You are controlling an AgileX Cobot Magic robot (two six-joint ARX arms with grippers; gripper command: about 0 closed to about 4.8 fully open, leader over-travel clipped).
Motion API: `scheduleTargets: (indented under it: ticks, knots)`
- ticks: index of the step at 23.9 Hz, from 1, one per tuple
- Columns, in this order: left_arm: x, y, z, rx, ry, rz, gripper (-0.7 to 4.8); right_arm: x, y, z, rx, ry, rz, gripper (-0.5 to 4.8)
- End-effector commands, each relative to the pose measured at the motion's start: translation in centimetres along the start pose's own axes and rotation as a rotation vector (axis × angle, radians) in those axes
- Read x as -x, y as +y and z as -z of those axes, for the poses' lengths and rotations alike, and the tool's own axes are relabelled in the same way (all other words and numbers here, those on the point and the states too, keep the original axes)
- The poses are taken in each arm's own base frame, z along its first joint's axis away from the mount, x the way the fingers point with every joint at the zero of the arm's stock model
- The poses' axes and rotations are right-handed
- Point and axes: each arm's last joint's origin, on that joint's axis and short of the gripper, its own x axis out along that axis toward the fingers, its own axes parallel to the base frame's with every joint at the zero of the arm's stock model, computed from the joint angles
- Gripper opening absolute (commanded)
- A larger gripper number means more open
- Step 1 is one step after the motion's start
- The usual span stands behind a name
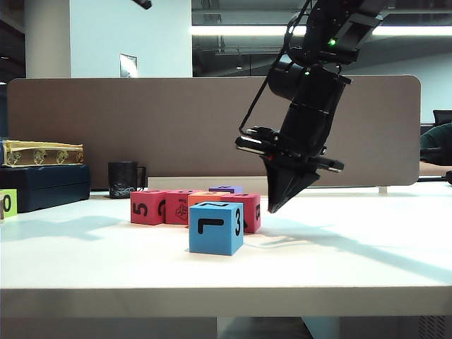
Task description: Select the appropriate blocks from the scattered letter blocks on the table and arrange them in a row to spell out "2024".
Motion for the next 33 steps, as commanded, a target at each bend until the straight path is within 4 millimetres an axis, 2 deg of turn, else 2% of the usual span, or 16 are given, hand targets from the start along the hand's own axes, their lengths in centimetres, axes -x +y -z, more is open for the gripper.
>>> scheduleTargets:
  ticks: [1,5,9,12,18,20,22,25,30,33]
  knots:
    - [0.3,0.0,0.0,-0.006,-0.002,-0.041,-0.06,1.7,0.3,-0.6,0.014,-0.062,0.015,-0.03]
    - [-0.6,0.5,-0.1,-0.029,0.015,-0.080,-0.06,3.7,1.1,-0.5,0.027,-0.072,-0.027,-0.03]
    - [-3.3,1.7,-0.1,-0.014,0.053,-0.081,-0.06,4.0,1.2,-0.2,0.032,-0.051,-0.024,-0.03]
    - [-5.4,4.3,0.5,0.030,0.118,-0.164,-0.06,4.0,1.1,-0.1,0.030,-0.043,-0.015,-0.03]
    - [-6.3,9.7,2.1,0.148,0.126,-0.235,-0.06,4.0,1.0,-0.3,0.030,-0.060,-0.015,-0.03]
    - [-7.2,11.5,2.8,0.190,0.133,-0.252,-0.06,3.7,1.0,-0.3,0.030,-0.062,-0.012,-0.04]
    - [-8.1,12.5,3.3,0.211,0.151,-0.236,-0.06,3.5,0.9,-0.3,0.024,-0.060,-0.009,-0.03]
    - [-10.6,14.0,4.4,0.242,0.193,-0.197,-0.06,2.5,0.7,-0.3,0.005,-0.042,-0.011,-0.03]
    - [-14.5,14.4,5.2,0.295,0.166,0.019,-0.06,0.8,0.4,-0.1,-0.014,-0.012,-0.008,-0.04]
    - [-16.8,12.5,4.2,0.231,0.124,0.085,-0.06,0.4,0.3,-0.1,-0.016,-0.011,-0.006,-0.03]
